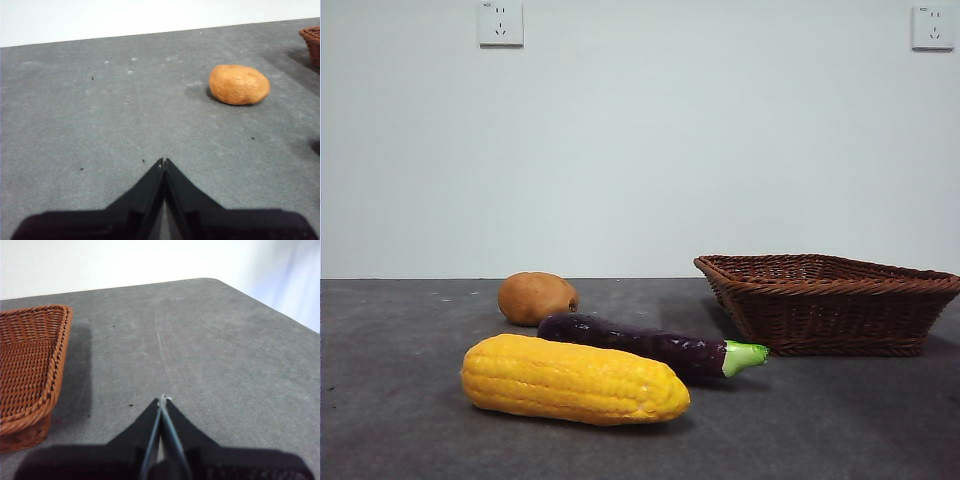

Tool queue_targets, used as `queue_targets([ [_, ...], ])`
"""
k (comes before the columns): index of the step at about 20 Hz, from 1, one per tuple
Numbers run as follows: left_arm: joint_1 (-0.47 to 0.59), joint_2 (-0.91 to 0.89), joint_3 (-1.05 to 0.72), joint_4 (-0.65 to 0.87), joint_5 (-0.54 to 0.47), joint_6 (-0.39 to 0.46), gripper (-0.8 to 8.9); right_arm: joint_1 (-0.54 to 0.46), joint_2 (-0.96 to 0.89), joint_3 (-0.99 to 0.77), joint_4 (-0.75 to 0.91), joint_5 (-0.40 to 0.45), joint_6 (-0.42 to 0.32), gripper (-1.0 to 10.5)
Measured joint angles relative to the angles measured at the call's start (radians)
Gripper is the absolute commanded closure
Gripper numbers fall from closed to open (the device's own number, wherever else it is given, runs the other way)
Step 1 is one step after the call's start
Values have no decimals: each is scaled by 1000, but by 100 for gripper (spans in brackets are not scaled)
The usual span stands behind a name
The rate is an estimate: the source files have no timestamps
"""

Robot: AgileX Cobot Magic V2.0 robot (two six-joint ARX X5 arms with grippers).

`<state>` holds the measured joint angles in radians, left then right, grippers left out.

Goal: Help me put the vegetables on the table into the basket

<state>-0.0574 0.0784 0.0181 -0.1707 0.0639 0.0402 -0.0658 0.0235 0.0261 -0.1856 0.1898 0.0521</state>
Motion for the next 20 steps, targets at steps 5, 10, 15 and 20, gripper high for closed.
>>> queue_targets([
  [5,0,0,0,0,0,0,816,0,0,0,0,0,0,946],
  [10,0,0,0,0,0,0,816,0,0,0,0,-3,0,946],
  [15,0,0,0,3,0,0,816,0,0,0,-1,-32,40,946],
  [20,0,0,0,24,0,0,817,0,0,0,-9,-101,143,949],
])
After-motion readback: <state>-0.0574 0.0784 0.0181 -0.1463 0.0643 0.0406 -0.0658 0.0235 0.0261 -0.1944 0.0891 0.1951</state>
